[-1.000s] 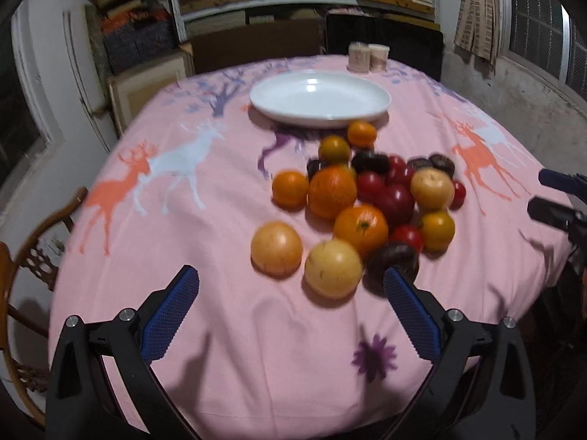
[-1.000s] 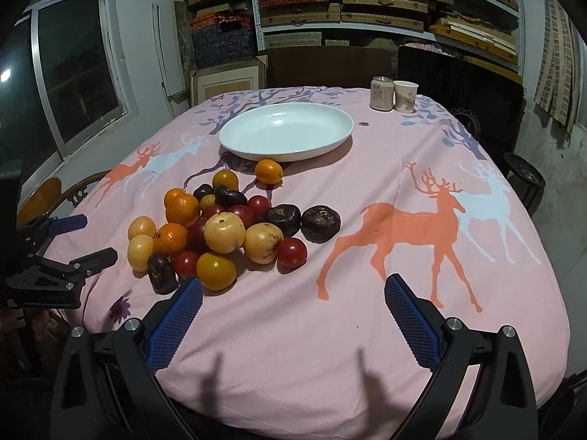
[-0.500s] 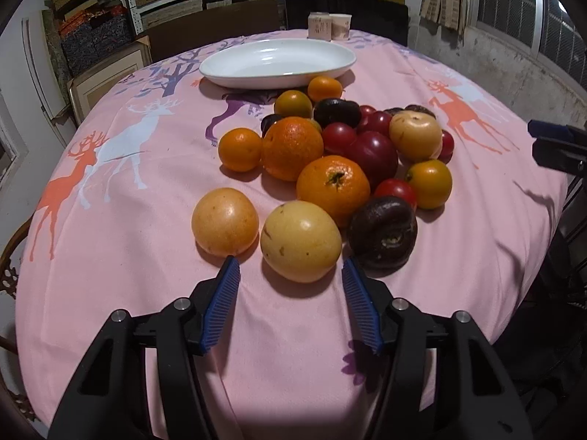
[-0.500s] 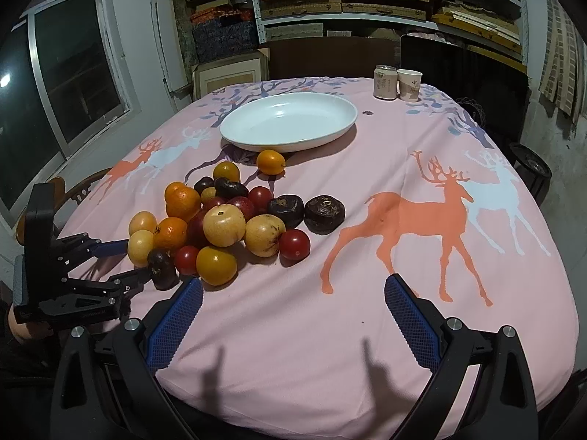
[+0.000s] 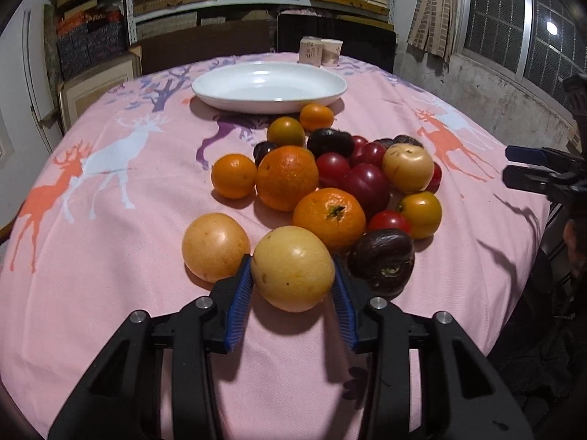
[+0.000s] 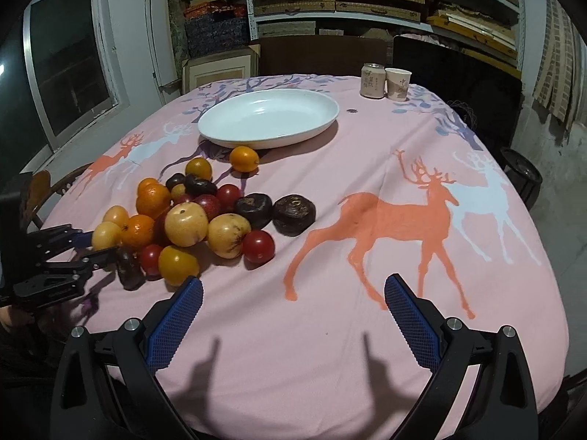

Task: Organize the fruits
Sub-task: 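Grasp the pale yellow fruit with the left tool while the right tool grasps a red tomato, then place the yellow fruit and red tomato on the white plate, opening both tools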

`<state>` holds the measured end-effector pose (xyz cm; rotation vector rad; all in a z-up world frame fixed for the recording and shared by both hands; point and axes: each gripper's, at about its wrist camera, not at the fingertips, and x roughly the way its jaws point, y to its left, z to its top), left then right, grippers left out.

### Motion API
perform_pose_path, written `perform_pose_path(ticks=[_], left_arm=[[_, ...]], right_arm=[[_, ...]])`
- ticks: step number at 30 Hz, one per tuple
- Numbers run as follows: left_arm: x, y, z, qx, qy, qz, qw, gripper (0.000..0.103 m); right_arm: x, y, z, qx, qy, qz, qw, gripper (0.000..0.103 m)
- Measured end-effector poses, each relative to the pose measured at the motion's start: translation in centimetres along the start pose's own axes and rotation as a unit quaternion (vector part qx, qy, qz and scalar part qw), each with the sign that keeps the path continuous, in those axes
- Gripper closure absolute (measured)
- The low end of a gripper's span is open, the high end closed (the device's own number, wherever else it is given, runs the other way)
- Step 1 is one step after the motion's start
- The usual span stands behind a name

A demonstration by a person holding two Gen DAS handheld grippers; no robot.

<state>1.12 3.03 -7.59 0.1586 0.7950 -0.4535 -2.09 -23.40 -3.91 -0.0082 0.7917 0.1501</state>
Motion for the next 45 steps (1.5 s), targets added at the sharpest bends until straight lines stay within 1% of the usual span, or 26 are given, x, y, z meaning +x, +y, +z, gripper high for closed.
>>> perform_pose_path(ticks=[3, 5, 6, 7, 8, 11, 12, 19, 21, 24, 27, 29, 32, 34, 36, 38, 39, 41, 45], left_arm=[[-1.6, 0.4, 0.2, -0.012, -0.019, -0.01, 0.9997, 0.063], [-2.3, 0.4, 0.4, -0.016, -0.026, -0.011, 0.9995, 0.063], [-2.6, 0.4, 0.4, -0.016, -0.027, -0.01, 0.9995, 0.063], [-2.8, 0.4, 0.4, -0.016, -0.028, -0.011, 0.9994, 0.063], [-3.1, 0.2, 0.4, -0.014, -0.03, -0.011, 0.9994, 0.063], [-3.5, 0.0, 0.3, -0.008, -0.031, -0.011, 0.9994, 0.063], [-3.6, 0.0, 0.3, -0.008, -0.03, -0.012, 0.9994, 0.063], [-3.1, 0.3, 0.1, -0.011, -0.024, -0.012, 0.9996, 0.063], [-2.9, 0.3, 0.1, -0.011, -0.023, -0.012, 0.9996, 0.063], [-2.7, 0.4, 0.2, -0.013, -0.021, -0.011, 0.9996, 0.063], [-2.8, 0.6, 0.5, -0.019, -0.025, -0.015, 0.9994, 0.063], [-3.0, 0.7, 1.1, -0.019, -0.029, -0.017, 0.9993, 0.063], [-2.5, 1.1, 3.3, -0.015, -0.02, -0.027, 0.9993, 0.063], [-1.8, 1.4, 5.5, -0.009, -0.02, -0.026, 0.9994, 0.063], [-0.9, 1.9, 7.8, -0.011, -0.025, -0.027, 0.9992, 0.063], [0.6, 2.5, 10.6, -0.02, -0.027, -0.033, 0.9989, 0.063], [1.6, 2.9, 12.1, -0.02, -0.029, -0.028, 0.999, 0.063], [3.4, 3.4, 14.6, -0.021, -0.03, -0.018, 0.9992, 0.063], [7.9, 4.7, 19.4, -0.031, -0.016, -0.013, 0.9993, 0.063]], right_arm=[[0.8, -0.1, 0.0, -0.008, 0.0, 0.045, 0.999, 0.012], [1.9, 0.7, 0.0, -0.032, 0.005, 0.046, 0.998, 0.03], [3.0, 1.2, 0.1, -0.048, 0.021, 0.05, 0.997, 0.054], [3.8, 1.5, 0.1, -0.053, 0.032, 0.061, 0.996, 0.071], [4.7, 1.7, 0.3, -0.057, 0.042, 0.069, 0.995, 0.073], [5.9, 2.2, 0.6, -0.073, 0.04, 0.049, 0.995, 0.072], [6.2, 2.2, 0.8, -0.074, 0.04, 0.043, 0.996, 0.07], [7.7, 2.6, 2.2, -0.087, 0.05, 0.034, 0.994, 0.07], [8.0, 2.6, 2.3, -0.093, 0.053, 0.038, 0.994, 0.071], [7.9, 2.3, 2.4, -0.09, 0.051, 0.046, 0.994, 0.075], [6.7, 1.7, 2.5, -0.07, 0.036, 0.063, 0.995, 0.075], [5.3, 1.2, 3.1, -0.059, 0.016, 0.078, 0.995, 0.075], [4.1, -0.6, 5.3, -0.035, -0.012, 0.087, 0.995, 0.075], [4.3, -1.6, 7.2, -0.021, -0.017, 0.081, 0.996, 0.075], [5.0, -2.3, 9.2, -0.009, -0.022, 0.087, 0.996, 0.075], [6.2, -2.5, 11.5, -0.001, -0.025, 0.09, 0.996, 0.075], [6.9, -2.5, 12.6, -0.001, -0.025, 0.089, 0.996, 0.075], [8.5, -2.2, 14.5, -0.005, -0.026, 0.08, 0.996, 0.075], [13.2, -1.8, 18.2, -0.008, -0.014, 0.059, 0.998, 0.075]])
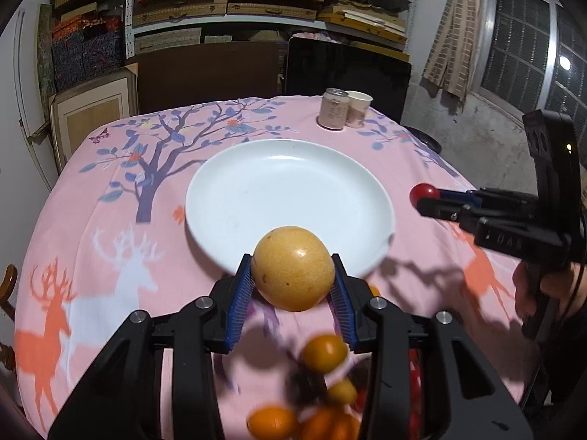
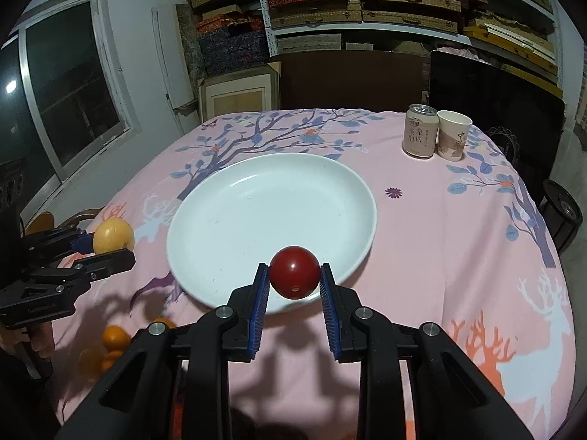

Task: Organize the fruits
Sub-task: 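Place the yellow fruit and red tomato on the white plate, opening both tools, then grasp the pale orange grapefruit with the left tool while the right tool grasps a dark purple fruit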

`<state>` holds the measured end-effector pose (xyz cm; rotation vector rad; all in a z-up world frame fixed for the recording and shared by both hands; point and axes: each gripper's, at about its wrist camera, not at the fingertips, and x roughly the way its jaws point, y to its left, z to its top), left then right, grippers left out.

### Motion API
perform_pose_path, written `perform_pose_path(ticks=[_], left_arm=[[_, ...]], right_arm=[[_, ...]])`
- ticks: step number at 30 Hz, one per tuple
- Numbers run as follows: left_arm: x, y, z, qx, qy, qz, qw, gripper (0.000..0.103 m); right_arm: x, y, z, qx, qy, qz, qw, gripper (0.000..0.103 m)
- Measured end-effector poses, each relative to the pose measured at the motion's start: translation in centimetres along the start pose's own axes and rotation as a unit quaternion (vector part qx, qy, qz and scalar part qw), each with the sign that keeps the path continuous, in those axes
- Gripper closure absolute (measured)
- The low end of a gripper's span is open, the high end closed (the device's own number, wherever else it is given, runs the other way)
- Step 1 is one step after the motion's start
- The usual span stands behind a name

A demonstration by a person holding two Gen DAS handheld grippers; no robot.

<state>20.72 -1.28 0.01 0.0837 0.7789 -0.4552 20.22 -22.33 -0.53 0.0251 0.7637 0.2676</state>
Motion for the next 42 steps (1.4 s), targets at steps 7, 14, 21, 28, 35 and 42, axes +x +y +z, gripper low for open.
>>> perform_pose_path(ticks=[7, 14, 21, 28, 35, 42], left_arm=[[8.8, 2.6, 3.7, -0.038, 0.069, 0.036, 0.9963, 0.062], [2.8, 3.7, 2.4, -0.077, -0.008, 0.021, 0.9968, 0.016], [-3.1, 1.3, -4.3, -0.028, 0.008, 0.033, 0.999, 0.015], [-7.5, 1.1, -12.6, 0.002, 0.027, 0.064, 0.9976, 0.015], [-9.5, 0.6, -16.8, 0.023, 0.039, 0.076, 0.996, 0.017], [-6.0, -0.8, -17.2, 0.033, 0.072, 0.082, 0.9935, 0.058]], right_arm=[[5.9, 0.8, 3.0, -0.03, 0.005, -0.039, 0.999, 0.039], [1.2, 0.7, 0.5, -0.021, -0.023, -0.025, 0.999, 0.035], [-3.2, 0.8, -6.0, 0.009, -0.001, -0.01, 1.0, 0.028], [-8.2, 1.8, -12.1, 0.023, -0.03, -0.006, 0.999, 0.023], [-10.3, 2.7, -14.4, 0.017, -0.039, -0.01, 0.999, 0.022], [-11.0, 3.4, -15.0, 0.011, -0.04, -0.011, 0.999, 0.022]])
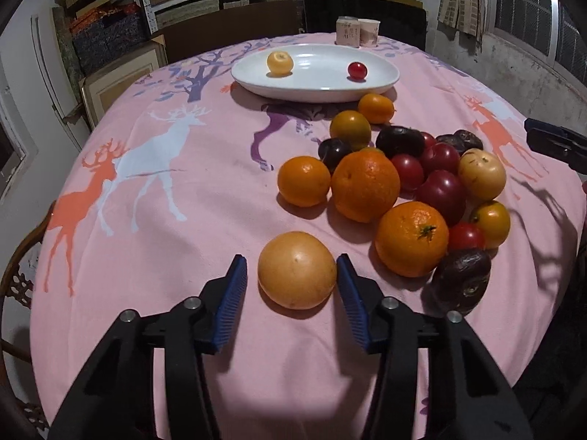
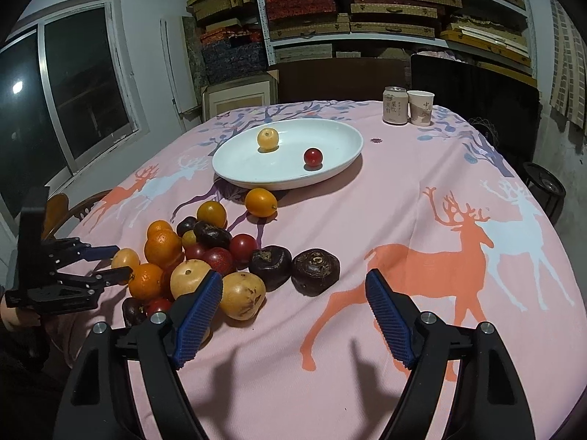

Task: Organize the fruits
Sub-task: 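Grasp the pale orange grapefruit with the left tool while the right tool grasps a dark purple fruit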

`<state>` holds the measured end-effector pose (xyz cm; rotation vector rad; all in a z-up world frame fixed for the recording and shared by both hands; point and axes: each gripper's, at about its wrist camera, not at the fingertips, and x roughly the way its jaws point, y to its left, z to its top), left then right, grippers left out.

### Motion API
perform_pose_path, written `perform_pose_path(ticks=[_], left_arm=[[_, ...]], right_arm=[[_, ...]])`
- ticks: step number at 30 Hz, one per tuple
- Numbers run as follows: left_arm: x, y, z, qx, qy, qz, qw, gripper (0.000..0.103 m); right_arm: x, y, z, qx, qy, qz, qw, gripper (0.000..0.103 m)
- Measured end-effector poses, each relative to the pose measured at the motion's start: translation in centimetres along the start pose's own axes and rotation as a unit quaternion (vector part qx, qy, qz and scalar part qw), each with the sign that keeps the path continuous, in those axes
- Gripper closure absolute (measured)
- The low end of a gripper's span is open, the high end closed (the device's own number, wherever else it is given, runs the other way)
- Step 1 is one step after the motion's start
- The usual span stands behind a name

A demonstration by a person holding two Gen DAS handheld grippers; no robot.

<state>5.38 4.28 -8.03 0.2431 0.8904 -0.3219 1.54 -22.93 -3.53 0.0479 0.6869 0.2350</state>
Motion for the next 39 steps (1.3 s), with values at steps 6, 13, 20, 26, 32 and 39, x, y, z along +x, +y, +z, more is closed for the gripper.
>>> perform_pose_path(ticks=[6, 13, 20, 26, 32, 39], left_arm=[[-0.3, -0.6, -0.7, -0.014, -0.003, -0.029, 0.9995, 0.062], [-3.0, -1.8, -1.2, -0.014, -0.038, -0.033, 0.9986, 0.062], [-2.6, -1.3, -1.1, -0.026, -0.027, -0.041, 0.9985, 0.062], [-2.5, -1.1, -1.3, -0.031, -0.026, -0.044, 0.9982, 0.062], [-2.3, -0.8, -1.3, -0.036, -0.023, -0.043, 0.9981, 0.062], [-2.9, -0.1, -0.5, -0.047, -0.033, -0.045, 0.9974, 0.062]], right_arm=[[-0.1, -1.0, -0.5, 0.008, 0.004, -0.018, 1.0, 0.022], [2.1, -0.7, -0.4, -0.025, 0.025, -0.059, 0.998, 0.024], [5.5, -1.0, 0.7, -0.036, 0.065, -0.069, 0.995, 0.036], [8.6, -0.6, 1.4, -0.051, 0.114, -0.068, 0.99, 0.044], [8.7, -0.7, 1.4, -0.043, 0.114, -0.048, 0.991, 0.06], [4.6, -1.5, 1.9, -0.021, 0.056, -0.031, 0.998, 0.078]])
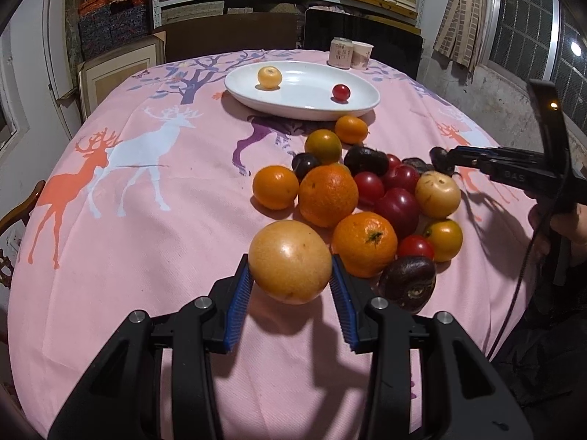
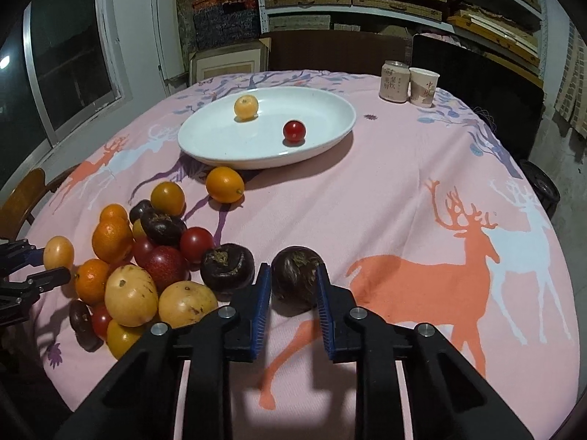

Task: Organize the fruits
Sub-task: 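Grasp the pale orange grapefruit with the left tool while the right tool grasps a dark purple fruit, then lower the grapefruit and dark fruit onto the white plate and open both tools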

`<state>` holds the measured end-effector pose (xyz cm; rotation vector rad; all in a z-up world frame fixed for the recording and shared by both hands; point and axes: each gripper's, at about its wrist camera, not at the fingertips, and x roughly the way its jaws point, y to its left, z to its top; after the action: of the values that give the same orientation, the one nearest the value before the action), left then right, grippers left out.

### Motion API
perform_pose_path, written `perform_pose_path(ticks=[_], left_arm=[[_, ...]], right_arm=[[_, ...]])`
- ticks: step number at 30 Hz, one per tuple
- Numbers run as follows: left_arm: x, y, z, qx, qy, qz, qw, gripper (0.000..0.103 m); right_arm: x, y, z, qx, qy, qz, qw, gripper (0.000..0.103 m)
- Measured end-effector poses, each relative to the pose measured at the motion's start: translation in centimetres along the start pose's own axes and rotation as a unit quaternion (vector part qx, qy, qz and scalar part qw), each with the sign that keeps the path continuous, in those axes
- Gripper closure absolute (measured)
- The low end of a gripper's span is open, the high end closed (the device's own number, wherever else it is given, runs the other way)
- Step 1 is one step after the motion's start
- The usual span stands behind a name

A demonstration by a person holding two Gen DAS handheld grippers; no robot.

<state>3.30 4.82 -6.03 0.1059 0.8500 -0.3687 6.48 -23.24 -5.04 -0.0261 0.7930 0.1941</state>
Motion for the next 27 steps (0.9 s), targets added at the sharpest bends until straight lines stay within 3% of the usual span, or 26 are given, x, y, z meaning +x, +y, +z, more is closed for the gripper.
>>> perform_pose_path(ticks=[3, 5, 6, 7, 9, 15, 17, 19, 23, 27], left_arm=[[-0.2, 0.1, 0.7, -0.002, -0.005, 0.002, 1.0, 0.062], [-0.2, 0.2, 1.1, -0.005, -0.006, 0.001, 1.0, 0.062], [-0.2, 0.3, 1.2, -0.008, -0.006, 0.0, 1.0, 0.062], [-0.2, 0.3, 1.1, -0.008, -0.006, -0.001, 0.9999, 0.062], [-0.1, 0.2, 1.0, -0.009, -0.001, -0.001, 1.0, 0.062], [0.4, -0.1, 0.7, -0.006, 0.01, -0.002, 0.9999, 0.062], [0.6, -0.2, 0.7, -0.006, 0.013, -0.003, 0.9999, 0.062], [0.8, -0.3, 0.7, -0.005, 0.015, -0.004, 0.9999, 0.062], [0.9, -0.3, 0.8, -0.007, 0.014, -0.004, 0.9999, 0.062], [0.4, 0.1, 1.8, -0.013, 0.003, -0.006, 0.9999, 0.062]], right_arm=[[-1.3, -0.7, 0.8, 0.003, -0.014, 0.003, 1.0, 0.078], [-1.0, -0.9, 1.1, -0.003, -0.002, 0.012, 1.0, 0.077], [-0.7, -0.9, 1.0, -0.003, 0.003, 0.023, 1.0, 0.066], [-0.4, -0.8, 0.9, -0.006, 0.004, 0.03, 1.0, 0.048], [0.4, -0.2, 0.7, -0.025, 0.01, 0.018, 0.999, 0.043], [3.7, 0.8, 0.2, -0.044, 0.056, 0.016, 0.997, 0.045], [4.3, 0.4, 0.5, -0.039, 0.065, 0.019, 0.997, 0.06], [4.5, -0.1, 0.5, -0.029, 0.067, 0.029, 0.997, 0.061], [3.3, -0.5, 0.5, -0.016, 0.05, 0.035, 0.998, 0.062], [0.5, -1.0, 1.5, -0.005, 0.004, 0.042, 0.999, 0.063]])
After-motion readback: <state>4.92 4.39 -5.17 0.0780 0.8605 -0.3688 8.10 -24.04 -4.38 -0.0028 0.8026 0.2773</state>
